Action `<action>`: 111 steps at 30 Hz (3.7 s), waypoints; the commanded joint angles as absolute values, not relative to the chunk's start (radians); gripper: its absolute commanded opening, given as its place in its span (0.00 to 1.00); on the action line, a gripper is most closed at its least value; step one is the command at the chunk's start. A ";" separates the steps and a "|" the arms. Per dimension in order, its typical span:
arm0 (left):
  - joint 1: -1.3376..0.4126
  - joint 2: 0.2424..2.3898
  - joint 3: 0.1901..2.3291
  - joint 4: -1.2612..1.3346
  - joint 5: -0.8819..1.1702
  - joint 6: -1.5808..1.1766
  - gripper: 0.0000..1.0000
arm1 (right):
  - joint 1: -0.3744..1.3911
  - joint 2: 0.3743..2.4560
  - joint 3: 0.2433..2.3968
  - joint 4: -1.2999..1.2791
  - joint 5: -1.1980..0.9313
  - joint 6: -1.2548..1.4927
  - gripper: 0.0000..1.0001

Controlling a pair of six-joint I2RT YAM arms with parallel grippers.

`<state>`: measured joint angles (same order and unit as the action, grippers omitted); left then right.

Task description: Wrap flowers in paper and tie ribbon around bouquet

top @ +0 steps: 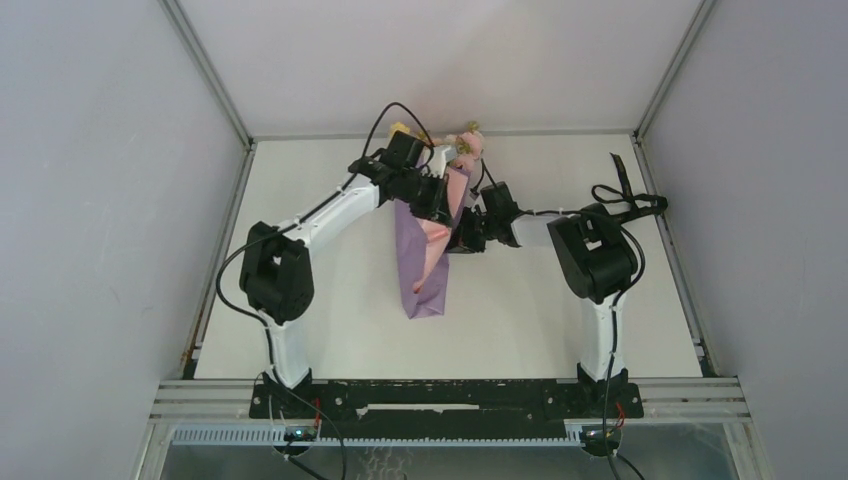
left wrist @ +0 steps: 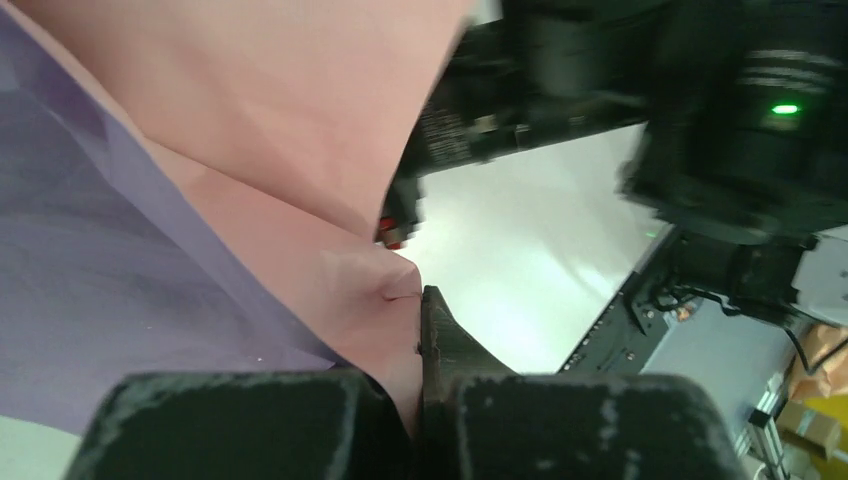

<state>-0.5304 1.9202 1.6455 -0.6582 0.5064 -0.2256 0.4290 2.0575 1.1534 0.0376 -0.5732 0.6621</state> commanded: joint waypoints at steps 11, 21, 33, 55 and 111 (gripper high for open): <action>-0.540 2.081 1.728 -0.565 0.393 -0.276 0.00 | 0.461 1.984 1.059 0.267 -0.575 0.850 0.03; -0.540 2.144 1.712 -0.492 0.313 -0.275 0.00 | 0.439 1.824 0.909 0.221 -0.444 0.849 0.20; -0.541 2.208 1.748 -0.505 0.305 -0.245 0.00 | 0.411 1.515 0.851 0.149 -0.480 0.441 0.99; -0.541 2.177 1.829 -0.584 0.310 -0.200 0.12 | 0.455 1.787 1.013 -0.075 -0.544 0.343 0.11; -0.956 1.971 1.263 -0.576 0.049 0.546 0.52 | 0.189 1.473 0.943 0.163 -0.831 0.464 0.99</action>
